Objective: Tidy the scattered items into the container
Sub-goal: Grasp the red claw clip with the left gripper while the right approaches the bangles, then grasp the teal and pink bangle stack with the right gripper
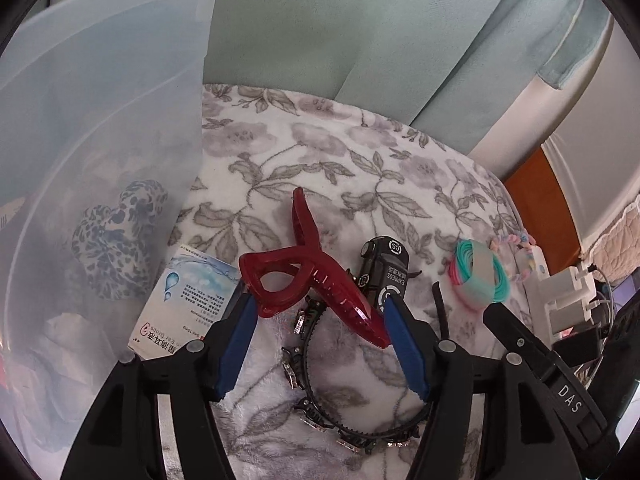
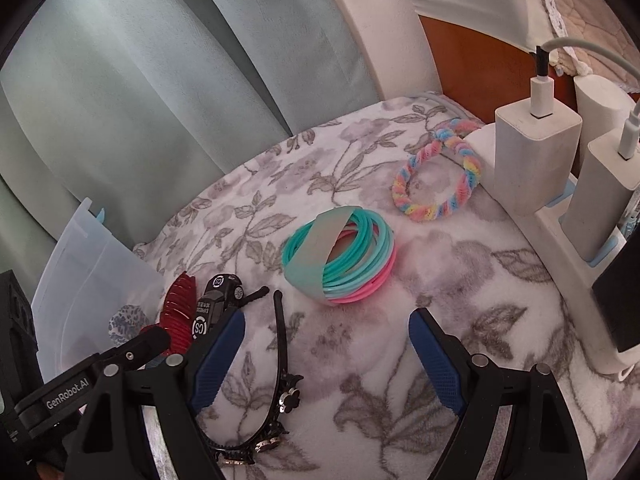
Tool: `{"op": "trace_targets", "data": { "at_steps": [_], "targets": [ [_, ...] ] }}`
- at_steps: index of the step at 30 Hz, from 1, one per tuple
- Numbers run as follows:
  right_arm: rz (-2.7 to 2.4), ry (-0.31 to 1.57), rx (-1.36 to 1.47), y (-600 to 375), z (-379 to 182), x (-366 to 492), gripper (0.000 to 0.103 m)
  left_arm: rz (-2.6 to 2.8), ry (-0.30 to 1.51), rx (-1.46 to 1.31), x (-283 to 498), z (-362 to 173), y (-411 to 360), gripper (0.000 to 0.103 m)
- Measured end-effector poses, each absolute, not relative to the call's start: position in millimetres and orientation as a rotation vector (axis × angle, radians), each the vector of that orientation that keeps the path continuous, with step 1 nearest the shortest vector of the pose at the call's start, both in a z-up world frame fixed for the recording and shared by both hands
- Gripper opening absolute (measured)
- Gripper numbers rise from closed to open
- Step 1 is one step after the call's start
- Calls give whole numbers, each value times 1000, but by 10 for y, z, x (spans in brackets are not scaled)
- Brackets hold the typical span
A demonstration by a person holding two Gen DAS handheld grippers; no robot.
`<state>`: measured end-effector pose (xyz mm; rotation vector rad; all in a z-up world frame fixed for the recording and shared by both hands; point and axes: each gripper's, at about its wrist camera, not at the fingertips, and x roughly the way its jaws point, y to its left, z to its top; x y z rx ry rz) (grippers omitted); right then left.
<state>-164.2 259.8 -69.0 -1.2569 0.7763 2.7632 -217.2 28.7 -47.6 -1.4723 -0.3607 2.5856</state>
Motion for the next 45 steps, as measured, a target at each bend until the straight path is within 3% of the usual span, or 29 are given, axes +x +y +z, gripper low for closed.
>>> {"op": "trace_targets", "data": {
  "at_steps": [14,22,27,32,38,45],
  "targets": [
    [2708,668,-1298,2629,-778,-1970,87,2670,-434,-1598,-2513,-639,231,67],
    [2695,587,-1286,2557,-803,-2131,87,2756,-348,-1577,-2622,-641,272,66],
    [2678,480,-1272,2476,-833,-2188,88,2804,-263,-1558,-2599,-666,310,56],
    [2664,325,-1271,2351,-864,-2204,86,2809,-265,-1528,-2578,-684,292,55],
    [2674,331,-1261,2368,-855,-2159,76,2796,-246,-1527,-2588,-712,300,55],
    [2673,422,-1277,2429,-808,-2050,73,2807,-305,-1502,-2510,-704,264,52]
  ]
}}
